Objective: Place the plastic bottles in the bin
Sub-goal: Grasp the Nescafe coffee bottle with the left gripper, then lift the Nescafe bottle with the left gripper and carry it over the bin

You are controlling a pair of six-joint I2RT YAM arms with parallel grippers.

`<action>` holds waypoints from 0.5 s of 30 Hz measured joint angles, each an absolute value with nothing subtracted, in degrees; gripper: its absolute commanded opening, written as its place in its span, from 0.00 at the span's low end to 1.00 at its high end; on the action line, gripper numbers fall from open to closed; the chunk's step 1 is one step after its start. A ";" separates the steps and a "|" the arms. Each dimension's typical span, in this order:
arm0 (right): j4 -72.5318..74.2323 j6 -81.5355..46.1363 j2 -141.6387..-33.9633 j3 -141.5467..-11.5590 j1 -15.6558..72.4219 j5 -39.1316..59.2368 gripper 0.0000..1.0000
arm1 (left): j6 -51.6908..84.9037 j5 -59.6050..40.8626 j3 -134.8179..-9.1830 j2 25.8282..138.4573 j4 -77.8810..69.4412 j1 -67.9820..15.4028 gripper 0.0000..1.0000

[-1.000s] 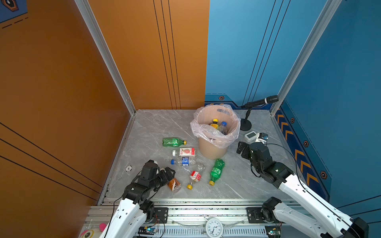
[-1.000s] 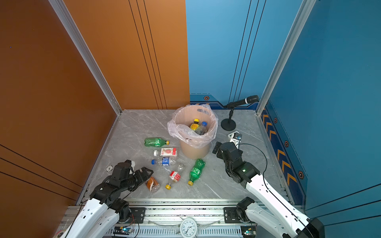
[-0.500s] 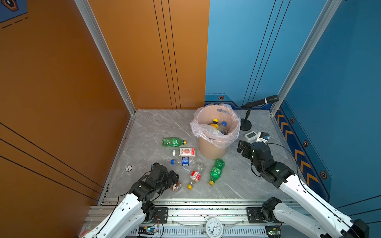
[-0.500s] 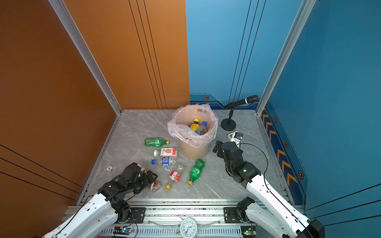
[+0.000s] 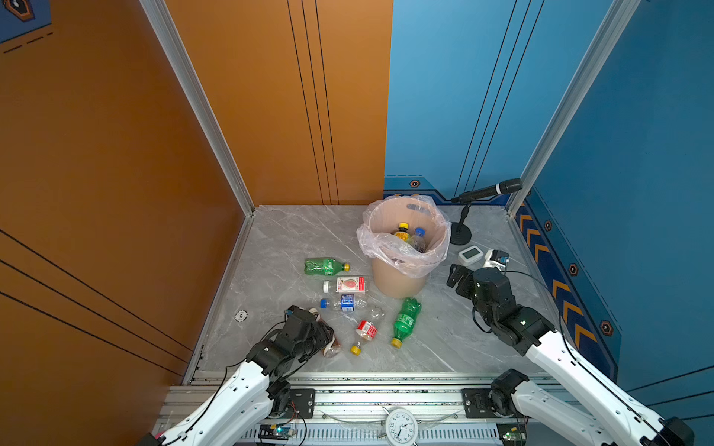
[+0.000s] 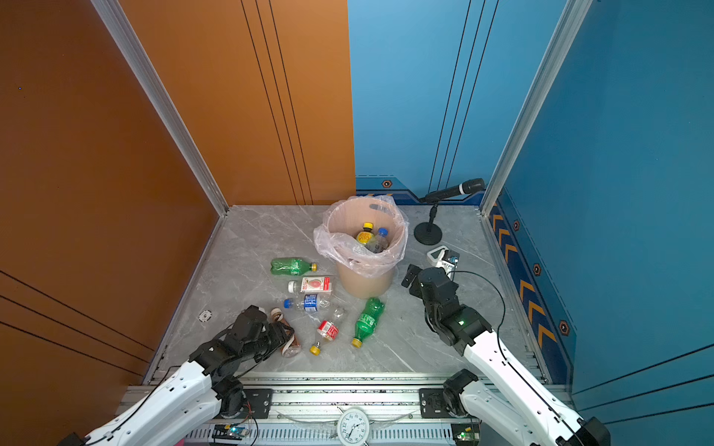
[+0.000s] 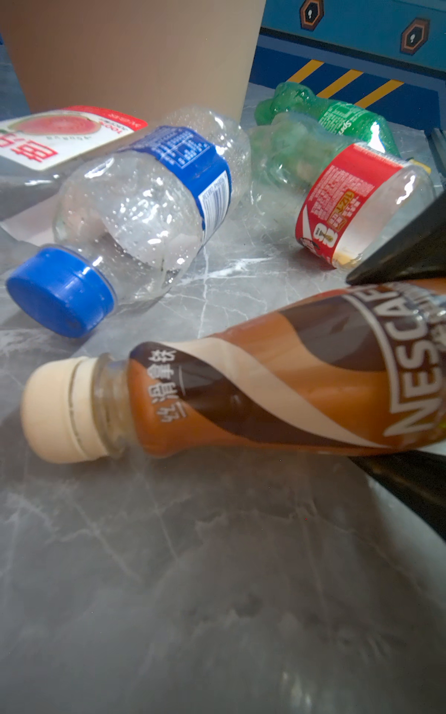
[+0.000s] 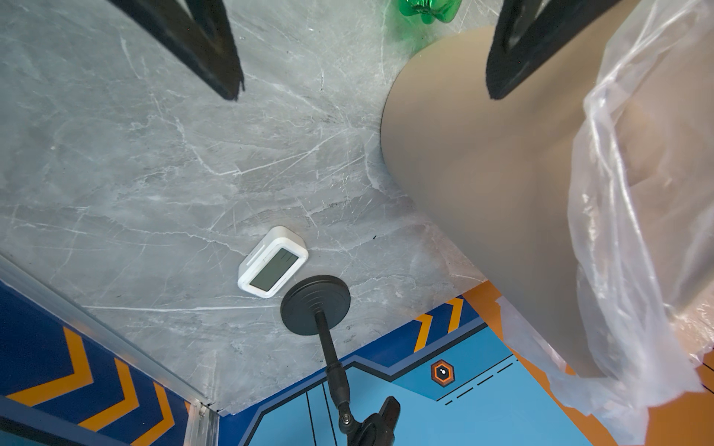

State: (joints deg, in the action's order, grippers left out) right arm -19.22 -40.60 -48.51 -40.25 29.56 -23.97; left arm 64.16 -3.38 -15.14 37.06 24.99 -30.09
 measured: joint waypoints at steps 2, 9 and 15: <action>-19.22 -40.77 -48.51 -40.25 29.56 -23.97 1.00 | 64.14 -3.11 -15.18 36.16 25.17 -30.09 0.60; -18.96 -40.99 -48.51 -40.14 29.56 -23.97 1.00 | 62.35 -1.08 -19.66 28.64 27.77 -28.23 0.56; -18.81 -41.04 -48.51 -39.55 29.52 -23.92 1.00 | 57.49 -0.32 -25.69 24.93 28.03 -23.99 0.56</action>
